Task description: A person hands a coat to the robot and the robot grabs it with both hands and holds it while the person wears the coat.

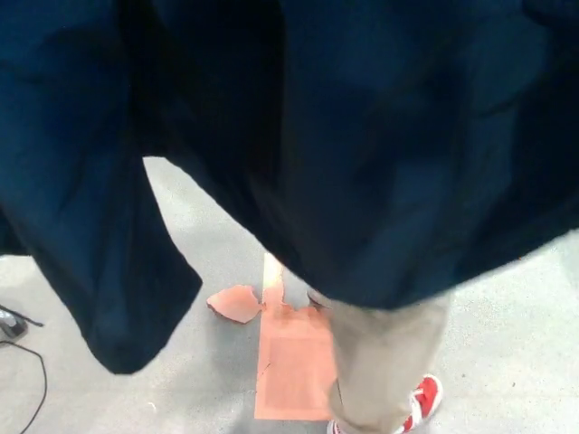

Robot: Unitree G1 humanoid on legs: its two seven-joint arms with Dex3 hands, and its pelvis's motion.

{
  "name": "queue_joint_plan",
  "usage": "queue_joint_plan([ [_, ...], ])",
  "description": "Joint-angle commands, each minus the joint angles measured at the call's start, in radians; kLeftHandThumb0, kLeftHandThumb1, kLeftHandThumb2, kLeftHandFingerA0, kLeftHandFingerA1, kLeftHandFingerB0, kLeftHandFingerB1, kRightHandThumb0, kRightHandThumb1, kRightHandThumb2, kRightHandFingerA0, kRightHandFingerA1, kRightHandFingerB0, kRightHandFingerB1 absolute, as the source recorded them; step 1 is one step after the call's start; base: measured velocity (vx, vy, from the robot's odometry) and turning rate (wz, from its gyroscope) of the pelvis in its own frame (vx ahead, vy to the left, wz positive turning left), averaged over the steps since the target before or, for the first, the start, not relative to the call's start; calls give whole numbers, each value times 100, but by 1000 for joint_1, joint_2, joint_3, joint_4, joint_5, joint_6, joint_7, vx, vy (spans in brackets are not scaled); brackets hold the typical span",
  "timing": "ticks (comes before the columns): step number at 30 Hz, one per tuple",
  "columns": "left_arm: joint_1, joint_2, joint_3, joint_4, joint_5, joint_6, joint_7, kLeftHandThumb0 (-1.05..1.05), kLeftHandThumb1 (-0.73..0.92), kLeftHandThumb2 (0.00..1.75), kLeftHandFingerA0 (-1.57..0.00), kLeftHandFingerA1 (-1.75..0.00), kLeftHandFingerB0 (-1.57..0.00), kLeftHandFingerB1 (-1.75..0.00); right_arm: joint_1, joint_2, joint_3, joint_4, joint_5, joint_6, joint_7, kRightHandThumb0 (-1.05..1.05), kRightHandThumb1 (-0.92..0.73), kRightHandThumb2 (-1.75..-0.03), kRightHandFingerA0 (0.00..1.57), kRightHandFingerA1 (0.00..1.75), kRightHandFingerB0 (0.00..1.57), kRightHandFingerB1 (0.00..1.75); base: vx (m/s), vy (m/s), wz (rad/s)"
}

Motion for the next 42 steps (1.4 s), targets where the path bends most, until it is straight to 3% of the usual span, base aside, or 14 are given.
queue_joint_plan([
  [1,16,79,4,22,21,45,14,-47,58,90,-121,-147,-87,-126,25,-62,0,22,-29,71,-19,-40,-81,-64,90,175,73,160,0,0,0],
  [4,16,87,4,22,23,42,4,-45,61,95,-121,-144,-92,-127,32,-60,-11,22,-21,68,-22,-39,-81,-64,90,175,71,163,0,0,0],
  [5,16,87,5,22,23,45,1,-37,78,64,-91,-175,-68,-161,33,-60,-12,21,-21,67,-24,-39,-80,-64,89,175,69,164,0,0,0],
  [10,20,86,8,22,28,51,-10,-36,77,63,-88,-175,-66,-153,32,-59,-9,22,-31,72,-10,-39,-81,-64,89,175,71,160,0,0,0],
  [11,20,86,4,22,35,57,-5,-47,61,92,-120,-145,-82,-122,34,-59,-11,22,-31,68,-13,-39,-81,-64,90,175,71,158,0,0,0],
  [12,24,89,3,21,37,55,-3,-42,60,94,-120,-141,-81,-116,38,-58,-11,22,-31,66,-14,-39,-81,-64,90,175,71,159,0,0,0],
  [14,32,95,2,20,40,44,7,-35,72,64,-90,-175,-76,-133,45,-55,-12,22,-31,65,-16,-39,-80,-64,90,175,71,159,0,0,0],
  [15,35,97,2,19,42,41,17,-40,59,94,-121,-140,-83,-115,47,-54,-13,22,-30,65,-15,-40,-80,-64,89,175,71,158,0,0,0],
  [16,39,98,1,19,44,40,25,-40,59,94,-121,-140,-83,-115,50,-53,-15,22,-28,65,-14,-40,-80,-64,89,175,71,158,0,0,0],
  [17,42,101,1,19,47,39,30,-37,73,61,-90,-175,-77,-133,54,-52,-17,22,-27,67,-16,-39,-78,-64,89,175,72,155,0,0,0],
  [18,43,102,0,19,48,38,31,-37,73,61,-90,-175,-77,-133,55,-52,-18,22,-26,68,-17,-39,-78,-64,89,175,72,155,0,0,0],
  [19,44,102,3,19,47,40,29,-41,59,95,-120,-139,-84,-115,57,-51,-18,22,-28,73,-20,-39,-77,-63,89,175,72,154,0,0,0],
  [40,50,112,1,19,49,23,17,-43,60,92,-121,-144,-83,-119,53,-51,-20,21,-41,68,-17,-38,-79,-64,88,175,70,154,0,0,0],
  [42,49,114,2,19,48,17,15,-33,73,61,-91,-175,-83,-128,53,-50,-23,21,-39,67,-17,-39,-79,-64,89,175,71,155,0,0,0],
])
